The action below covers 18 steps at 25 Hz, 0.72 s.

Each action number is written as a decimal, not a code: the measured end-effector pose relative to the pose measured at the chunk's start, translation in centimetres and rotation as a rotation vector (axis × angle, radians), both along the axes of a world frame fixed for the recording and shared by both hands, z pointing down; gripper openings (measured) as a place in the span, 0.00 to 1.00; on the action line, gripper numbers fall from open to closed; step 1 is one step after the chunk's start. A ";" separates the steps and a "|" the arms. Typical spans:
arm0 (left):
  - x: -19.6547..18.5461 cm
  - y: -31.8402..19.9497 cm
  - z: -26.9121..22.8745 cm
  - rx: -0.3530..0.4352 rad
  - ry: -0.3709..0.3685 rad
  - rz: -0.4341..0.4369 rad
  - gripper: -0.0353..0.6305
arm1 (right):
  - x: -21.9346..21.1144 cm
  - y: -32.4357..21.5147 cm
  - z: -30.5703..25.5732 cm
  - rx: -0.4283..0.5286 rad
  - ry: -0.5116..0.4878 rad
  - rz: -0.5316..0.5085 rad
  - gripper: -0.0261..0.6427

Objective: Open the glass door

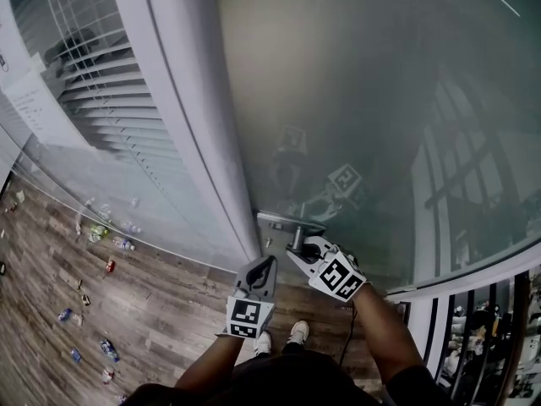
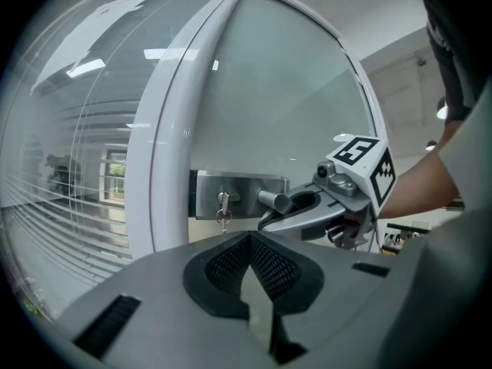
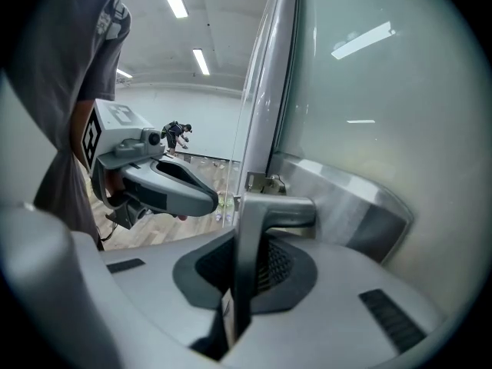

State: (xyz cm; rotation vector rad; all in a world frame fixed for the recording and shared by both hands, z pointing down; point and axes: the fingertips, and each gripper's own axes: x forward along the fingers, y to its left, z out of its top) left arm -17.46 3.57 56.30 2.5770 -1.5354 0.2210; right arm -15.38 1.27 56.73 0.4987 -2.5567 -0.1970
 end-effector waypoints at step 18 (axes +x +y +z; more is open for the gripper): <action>2.0 -4.2 -1.6 0.019 -0.011 -0.040 0.06 | -0.4 -7.6 -0.8 -0.017 0.015 0.084 0.08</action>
